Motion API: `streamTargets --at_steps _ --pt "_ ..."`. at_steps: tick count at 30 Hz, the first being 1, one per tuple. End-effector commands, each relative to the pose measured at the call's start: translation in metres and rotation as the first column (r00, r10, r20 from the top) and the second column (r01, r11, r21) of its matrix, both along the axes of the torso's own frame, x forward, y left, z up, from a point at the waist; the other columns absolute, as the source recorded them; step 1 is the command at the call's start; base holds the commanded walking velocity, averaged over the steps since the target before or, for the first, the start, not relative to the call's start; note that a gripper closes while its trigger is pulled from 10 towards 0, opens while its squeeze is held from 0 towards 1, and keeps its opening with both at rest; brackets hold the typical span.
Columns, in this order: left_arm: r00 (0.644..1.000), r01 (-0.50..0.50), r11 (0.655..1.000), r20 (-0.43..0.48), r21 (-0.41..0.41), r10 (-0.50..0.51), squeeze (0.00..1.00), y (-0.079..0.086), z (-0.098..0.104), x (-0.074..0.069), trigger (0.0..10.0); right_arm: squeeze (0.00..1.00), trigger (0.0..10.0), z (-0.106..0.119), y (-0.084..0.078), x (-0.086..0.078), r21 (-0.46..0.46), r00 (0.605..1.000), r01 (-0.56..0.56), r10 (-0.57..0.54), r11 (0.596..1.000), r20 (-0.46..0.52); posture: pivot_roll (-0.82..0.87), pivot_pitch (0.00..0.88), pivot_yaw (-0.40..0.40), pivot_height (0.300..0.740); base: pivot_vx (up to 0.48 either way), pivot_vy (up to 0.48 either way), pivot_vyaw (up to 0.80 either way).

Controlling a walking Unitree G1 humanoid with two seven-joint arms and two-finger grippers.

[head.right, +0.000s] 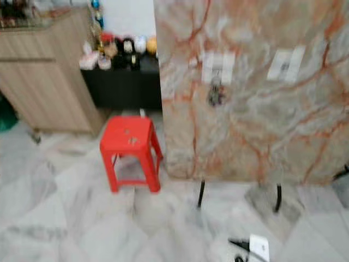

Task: Hang keys on a hook

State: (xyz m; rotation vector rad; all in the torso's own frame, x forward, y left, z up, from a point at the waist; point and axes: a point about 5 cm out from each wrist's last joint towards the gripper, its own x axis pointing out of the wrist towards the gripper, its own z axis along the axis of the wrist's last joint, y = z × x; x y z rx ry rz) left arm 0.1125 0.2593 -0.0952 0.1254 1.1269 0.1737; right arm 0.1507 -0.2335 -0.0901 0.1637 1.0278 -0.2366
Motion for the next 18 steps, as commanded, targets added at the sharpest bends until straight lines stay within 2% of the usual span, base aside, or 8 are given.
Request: streamTargets --at_steps 1,3,5,7,9,13,16,18 --pt "1.0 0.001 1.0 0.022 -0.01 -0.001 0.0 -0.005 0.0 0.004 10.0 0.0 10.0 0.0 -0.002 -0.002 0.004 1.0 0.013 -0.013 1.0 -0.008 0.02 0.0 -0.004 0.74 0.0 0.0 0.0" --pt "1.0 0.001 1.0 0.026 -0.014 0.0 0.0 -0.006 0.0 0.004 10.0 0.0 10.0 0.0 -0.002 -0.002 0.004 1.0 0.013 -0.013 1.0 -0.008 0.02 0.0 -0.004 0.74 0.0 0.0 0.0" --pt "0.997 0.017 0.999 0.07 -0.044 -0.014 0.0 -0.022 0.0 0.019 10.0 0.0 10.0 0.0 -0.002 -0.002 0.005 1.0 0.019 -0.019 1.0 -0.007 0.02 0.0 -0.005 0.74 0.0 0.0 0.0" --pt "0.997 0.017 0.999 0.07 -0.044 -0.014 0.0 -0.022 0.0 0.019 10.0 0.0 10.0 0.0 -0.002 -0.002 0.005 1.0 0.019 -0.019 1.0 -0.007 0.02 0.0 -0.005 0.74 0.0 0.0 0.0" --pt "0.995 0.031 0.998 0.098 -0.047 -0.027 0.0 -0.028 0.003 0.03 10.0 0.0 10.0 0.0 -0.002 -0.002 0.007 0.999 0.033 -0.033 0.999 -0.006 0.02 0.0 -0.006 0.74 0.0 0.0 0.0" --pt "0.993 0.036 0.998 0.11 -0.045 -0.031 0.0 -0.027 0.005 0.036 10.0 0.0 10.0 -0.001 -0.002 -0.002 0.005 0.999 0.034 -0.034 0.999 -0.008 0.02 0.0 -0.007 0.74 0.0 0.0 -0.43" --pt "0.994 0.038 0.999 0.107 -0.02 -0.036 0.0 -0.012 0.008 0.034 10.0 0.0 10.0 -0.001 -0.002 -0.003 0.0 1.0 0.024 -0.024 1.0 -0.016 0.02 0.0 -0.002 0.74 0.0 0.0 -0.8" --pt "0.994 0.037 0.999 0.104 -0.015 -0.035 0.0 -0.008 0.009 0.032 10.0 0.0 10.0 -0.001 -0.002 -0.003 0.0 1.0 0.023 -0.023 1.0 -0.017 0.02 0.0 -0.002 0.74 0.0 0.0 -0.8"
